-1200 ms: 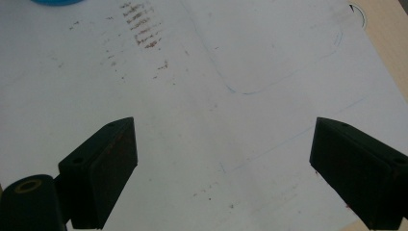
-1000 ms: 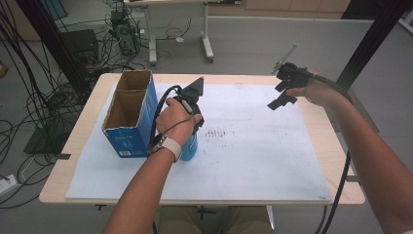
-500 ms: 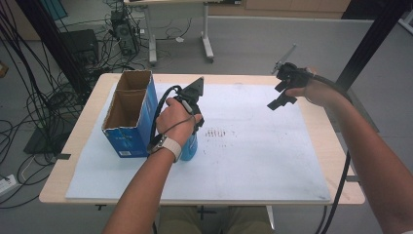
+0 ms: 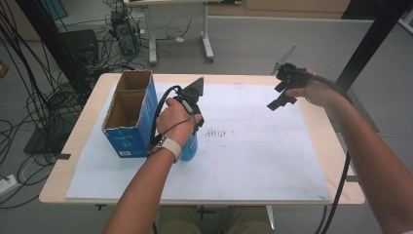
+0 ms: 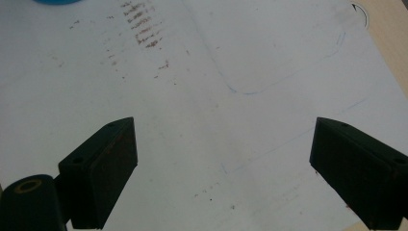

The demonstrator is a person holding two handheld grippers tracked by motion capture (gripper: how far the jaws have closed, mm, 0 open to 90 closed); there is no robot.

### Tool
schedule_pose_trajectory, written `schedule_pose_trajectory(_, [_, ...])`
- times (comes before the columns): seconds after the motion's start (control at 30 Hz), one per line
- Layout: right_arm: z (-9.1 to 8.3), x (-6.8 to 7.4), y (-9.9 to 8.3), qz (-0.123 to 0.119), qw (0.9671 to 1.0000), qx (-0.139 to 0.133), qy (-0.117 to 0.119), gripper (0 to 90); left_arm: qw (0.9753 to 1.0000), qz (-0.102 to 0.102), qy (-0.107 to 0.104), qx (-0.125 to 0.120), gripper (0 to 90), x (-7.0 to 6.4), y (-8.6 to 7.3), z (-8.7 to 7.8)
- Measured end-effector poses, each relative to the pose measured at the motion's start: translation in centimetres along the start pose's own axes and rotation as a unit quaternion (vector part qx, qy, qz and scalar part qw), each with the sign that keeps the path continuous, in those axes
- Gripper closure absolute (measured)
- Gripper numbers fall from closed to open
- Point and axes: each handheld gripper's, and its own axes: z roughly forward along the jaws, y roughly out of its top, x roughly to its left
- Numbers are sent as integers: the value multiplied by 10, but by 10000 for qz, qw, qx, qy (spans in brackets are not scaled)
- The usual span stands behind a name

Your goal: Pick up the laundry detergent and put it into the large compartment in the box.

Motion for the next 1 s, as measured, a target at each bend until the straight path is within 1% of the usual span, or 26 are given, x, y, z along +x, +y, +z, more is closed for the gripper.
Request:
schedule_pose_trajectory(0.53, [-2,0,-2,2,10000,-22,-11,95,10000,8,11,-35,383,-1,-1,0])
schedule_pose_trajectory(0.87, [-2,0,-3,17,10000,-24,-11,94,10000,-8,-25,-31,383,1,-2,-1])
schedule_pose_trajectory(0.93, [-2,0,-3,6,10000,-24,-13,94,9999,-49,-59,-73,384,1,-3,-3])
schedule_pose_trajectory(1.0, [-2,0,-4,7,10000,-18,-20,95,9999,-26,-86,-52,384,2,-4,-5])
